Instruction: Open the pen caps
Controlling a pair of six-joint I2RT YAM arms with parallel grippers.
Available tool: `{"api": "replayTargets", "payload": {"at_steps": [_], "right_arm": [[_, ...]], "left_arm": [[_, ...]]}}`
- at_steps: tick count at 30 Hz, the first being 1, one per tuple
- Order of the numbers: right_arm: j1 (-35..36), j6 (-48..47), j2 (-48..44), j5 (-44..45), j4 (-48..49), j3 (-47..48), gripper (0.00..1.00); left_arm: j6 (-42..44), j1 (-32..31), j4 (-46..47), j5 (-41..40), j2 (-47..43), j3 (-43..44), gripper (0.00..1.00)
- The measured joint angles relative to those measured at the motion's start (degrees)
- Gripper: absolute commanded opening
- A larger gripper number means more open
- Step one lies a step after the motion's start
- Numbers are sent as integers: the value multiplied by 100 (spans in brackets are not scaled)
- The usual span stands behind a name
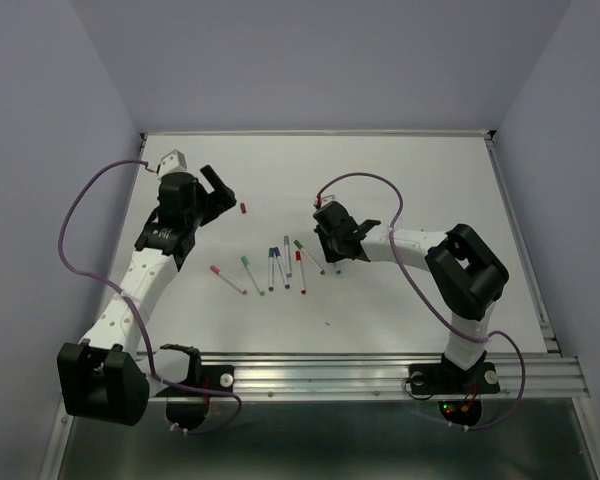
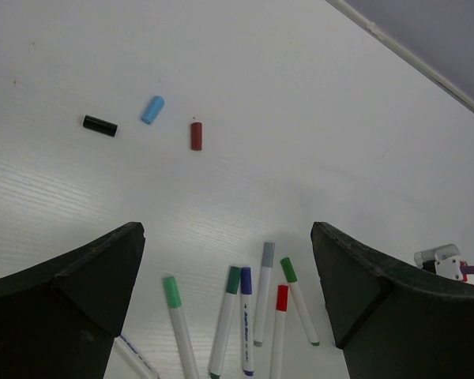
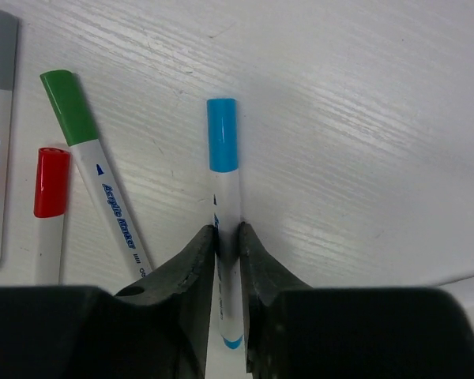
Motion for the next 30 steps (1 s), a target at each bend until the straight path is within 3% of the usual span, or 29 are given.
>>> {"api": "replayTargets", "payload": {"at_steps": [1,2,14,22,26,30], "right_arm": [[0,15,0,-22,2,0,4],[0,17,0,-37,2,0,1],[4,-11,-258,-149,-166,42,1],[4,-92,-1744,-1545,479,-162,1],[4,-48,-2039,-2076,826,-328,1],[4,-4,-2109,-2291,975,-450,1]], "left_arm": [[0,0,0,24,0,0,99],[-2,0,2,59,0,0,99],[-127,-68,780,1606,109,-409,99],[-372,-901,1445,2238,498,-461,99],[-485,-1172,1635,2339,737,-411,99],[-612,-1375,1781,2369,903,-391,92]]}}
